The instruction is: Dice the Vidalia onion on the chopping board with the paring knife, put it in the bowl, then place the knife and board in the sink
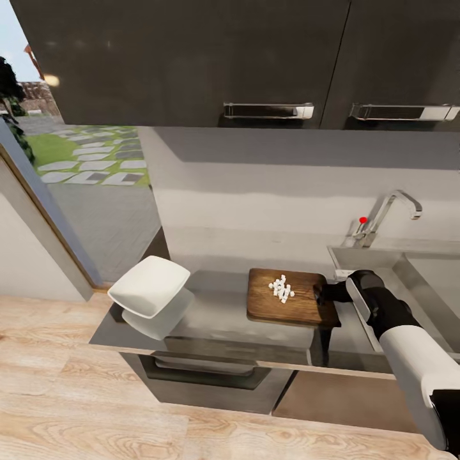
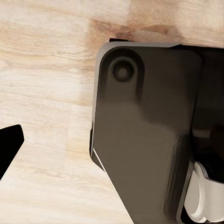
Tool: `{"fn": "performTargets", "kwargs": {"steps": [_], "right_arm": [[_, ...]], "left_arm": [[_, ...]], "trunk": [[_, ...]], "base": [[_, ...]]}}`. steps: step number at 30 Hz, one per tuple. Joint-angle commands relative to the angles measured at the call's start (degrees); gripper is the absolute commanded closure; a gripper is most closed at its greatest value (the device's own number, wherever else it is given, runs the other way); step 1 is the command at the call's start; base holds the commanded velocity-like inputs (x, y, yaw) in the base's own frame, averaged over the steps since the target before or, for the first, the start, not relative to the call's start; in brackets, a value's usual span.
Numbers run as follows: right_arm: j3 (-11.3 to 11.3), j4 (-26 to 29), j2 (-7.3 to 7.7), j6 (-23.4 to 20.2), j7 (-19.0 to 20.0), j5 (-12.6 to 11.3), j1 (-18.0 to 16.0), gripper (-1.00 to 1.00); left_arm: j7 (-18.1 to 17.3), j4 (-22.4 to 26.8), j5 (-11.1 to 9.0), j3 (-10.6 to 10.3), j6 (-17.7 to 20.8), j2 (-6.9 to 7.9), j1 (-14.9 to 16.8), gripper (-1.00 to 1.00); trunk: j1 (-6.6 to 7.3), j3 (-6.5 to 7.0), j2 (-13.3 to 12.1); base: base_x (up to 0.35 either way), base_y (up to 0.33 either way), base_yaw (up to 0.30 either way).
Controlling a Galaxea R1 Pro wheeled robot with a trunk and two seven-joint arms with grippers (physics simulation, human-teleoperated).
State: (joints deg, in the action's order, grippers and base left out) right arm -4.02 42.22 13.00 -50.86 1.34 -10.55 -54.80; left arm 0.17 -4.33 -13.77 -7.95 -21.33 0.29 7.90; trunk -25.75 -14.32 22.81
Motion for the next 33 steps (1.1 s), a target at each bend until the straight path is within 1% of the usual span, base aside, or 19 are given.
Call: {"fn": "performTargets", "kwargs": {"steps": [1,5,8,33], "right_arm": [[-0.2,0.0,0.08,-0.4,0.2,-0.1,0.0,1.00],[-0.2,0.1,0.02,-3.8,0.2,-0.1,0.0,1.00],[-0.1,0.1,0.01,-4.8,0.1,-0.2,0.0,1.00],[-0.1,0.1,0.01,-5.1,-0.8,-0.2,0.0,1.00]], "left_arm": [[0.0,-0.2,-0.4,-0.5,-0.4,-0.03,0.1,-1.00],[0.0,-0.2,-0.4,-0.5,-0.4,-0.03,0.1,-1.00],[0.0,-0.2,-0.4,-0.5,-0.4,-0.03,0.1,-1.00],[0.0,-0.2,-0.4,-0.5,-0.4,-0.03,0.1,-1.00]], "trunk": [[-0.03,-0.07,0.1],[-0.03,0.21,0.1],[-0.03,0.47,0.1],[-0.03,2.71,0.1]], "base": [[0.000,0.000,0.000],[0.000,0.000,0.000],[0.000,0.000,0.000],[0.000,0.000,0.000]]}}
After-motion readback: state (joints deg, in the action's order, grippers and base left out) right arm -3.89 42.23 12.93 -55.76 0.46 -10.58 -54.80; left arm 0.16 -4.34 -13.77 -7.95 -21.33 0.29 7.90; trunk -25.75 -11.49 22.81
